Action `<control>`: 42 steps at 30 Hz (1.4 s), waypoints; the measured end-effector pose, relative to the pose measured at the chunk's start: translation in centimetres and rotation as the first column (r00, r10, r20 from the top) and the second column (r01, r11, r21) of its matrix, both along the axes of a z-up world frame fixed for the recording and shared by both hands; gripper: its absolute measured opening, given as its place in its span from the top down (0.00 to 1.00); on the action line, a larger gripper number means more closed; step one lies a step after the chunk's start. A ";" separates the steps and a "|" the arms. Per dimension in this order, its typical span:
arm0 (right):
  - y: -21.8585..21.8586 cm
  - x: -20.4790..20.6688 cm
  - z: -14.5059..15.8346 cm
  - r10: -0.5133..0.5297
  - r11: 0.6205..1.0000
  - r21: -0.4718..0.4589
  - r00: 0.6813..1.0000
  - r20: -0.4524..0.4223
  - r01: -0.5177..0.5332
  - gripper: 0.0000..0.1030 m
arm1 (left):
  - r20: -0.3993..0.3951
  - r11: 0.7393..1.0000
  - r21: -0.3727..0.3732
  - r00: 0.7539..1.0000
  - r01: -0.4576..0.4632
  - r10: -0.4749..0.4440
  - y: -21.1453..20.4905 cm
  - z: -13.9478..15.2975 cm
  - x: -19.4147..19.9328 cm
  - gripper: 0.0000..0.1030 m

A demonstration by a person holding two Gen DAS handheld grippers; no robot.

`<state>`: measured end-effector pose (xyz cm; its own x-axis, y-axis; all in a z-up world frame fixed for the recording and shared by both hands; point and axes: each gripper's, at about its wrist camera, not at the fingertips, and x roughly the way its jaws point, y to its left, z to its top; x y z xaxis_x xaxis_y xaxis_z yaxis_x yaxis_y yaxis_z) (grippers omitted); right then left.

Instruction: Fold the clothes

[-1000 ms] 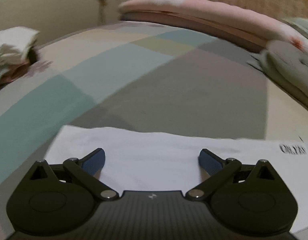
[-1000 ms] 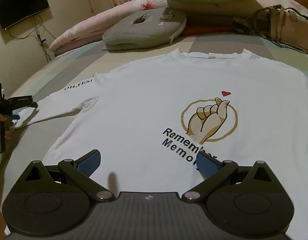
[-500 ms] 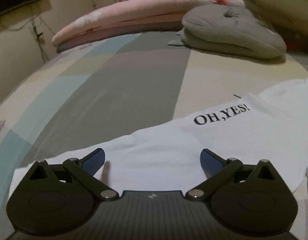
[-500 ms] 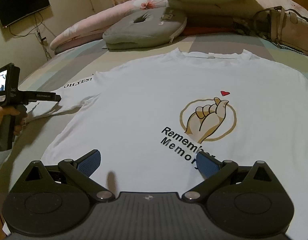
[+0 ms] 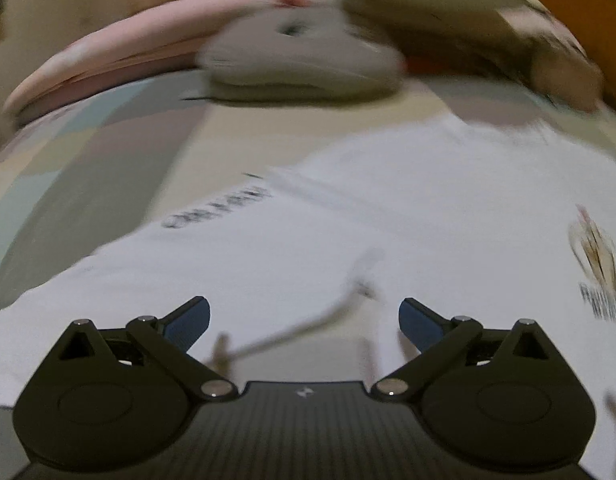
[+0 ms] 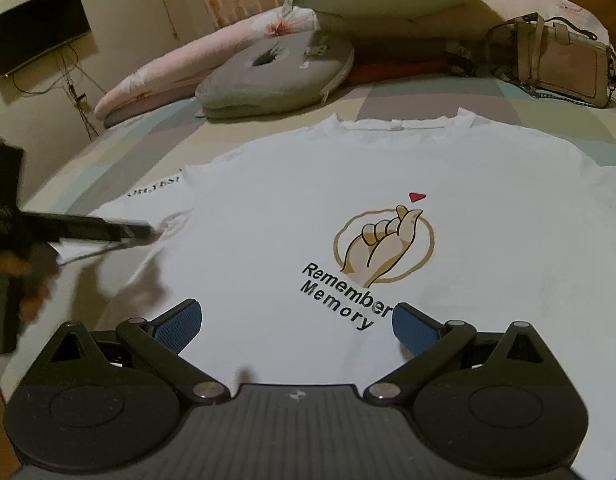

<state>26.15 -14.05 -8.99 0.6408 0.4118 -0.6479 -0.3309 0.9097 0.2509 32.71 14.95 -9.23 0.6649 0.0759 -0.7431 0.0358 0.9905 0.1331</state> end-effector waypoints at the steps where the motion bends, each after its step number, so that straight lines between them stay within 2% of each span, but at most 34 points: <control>1: -0.2 -0.2 0.2 -0.002 1.000 -0.001 1.000 0.005 0.002 0.00 | -0.008 0.999 0.040 1.000 0.013 -0.013 -0.7 -0.5 -0.4 0.02; 3: -0.6 -0.5 0.7 -0.006 1.000 -0.003 1.000 0.015 0.006 0.00 | -0.020 0.995 0.097 1.000 0.012 -0.010 -1.3 -1.1 -1.3 0.02; 6: -1.2 -1.0 1.4 -0.013 1.000 -0.006 0.999 0.030 0.013 0.00 | -0.032 0.993 0.118 0.999 -0.010 0.013 -1.0 -0.6 -3.0 0.02; 11: -2.4 -1.4 2.2 -0.038 0.999 -0.028 0.998 0.044 0.039 0.00 | -0.011 0.978 0.210 1.000 0.007 -0.004 -1.6 2.7 -7.0 0.02; 17: -2.6 -2.0 2.4 -0.040 0.990 -0.132 0.997 0.065 0.049 0.00 | 0.073 0.974 0.217 0.994 0.067 -0.084 -4.0 10.0 -12.2 0.02; 21: -2.1 -2.3 1.0 -0.017 0.967 -0.254 0.999 0.040 0.027 0.00 | 0.115 0.966 0.211 0.978 0.149 -0.176 -6.4 14.5 -15.9 0.02; 24: -1.8 -3.5 -0.2 0.016 0.938 -0.346 1.000 0.020 -0.009 0.00 | 0.141 0.963 0.197 0.966 0.185 -0.215 -7.9 17.2 -18.0 0.02; 27: -2.2 -5.7 -0.8 0.042 0.935 -0.354 0.999 0.009 -0.036 0.00 | 0.167 0.959 0.179 0.954 0.218 -0.248 -9.2 18.7 -19.3 0.02; 33: -3.6 -10.9 -2.8 0.005 0.951 -0.308 1.000 -0.014 -0.009 0.00 | 0.211 0.954 0.092 0.931 0.285 -0.298 -11.8 19.0 -19.3 0.02; 35: -4.6 -11.6 -3.4 -0.041 0.970 -0.240 0.999 -0.021 0.035 0.00 | 0.225 0.950 0.053 0.923 0.309 -0.313 -12.8 18.3 -18.5 0.02; 37: -5.4 -11.9 -3.6 -0.077 0.979 -0.189 0.997 -0.017 0.072 0.00 | 0.238 0.944 0.024 0.916 0.328 -0.324 -13.8 17.1 -17.2 0.02; 39: -5.2 -12.1 -3.7 -0.084 0.976 -0.201 0.996 -0.011 0.080 0.00 | 0.242 0.941 -0.011 0.914 0.339 -0.326 -14.6 15.2 -15.5 0.02; 42: -4.8 -13.1 -3.9 -0.108 0.970 -0.217 0.994 0.034 0.112 0.00 | 0.221 0.938 -0.081 0.924 0.338 -0.314 -15.4 11.5 -12.8 0.02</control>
<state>13.07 -18.84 -12.93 0.6894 0.1878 -0.6997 -0.2289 0.9728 0.0356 19.87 -0.48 2.28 0.7747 -0.2481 -0.5816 0.3433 0.9375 0.0574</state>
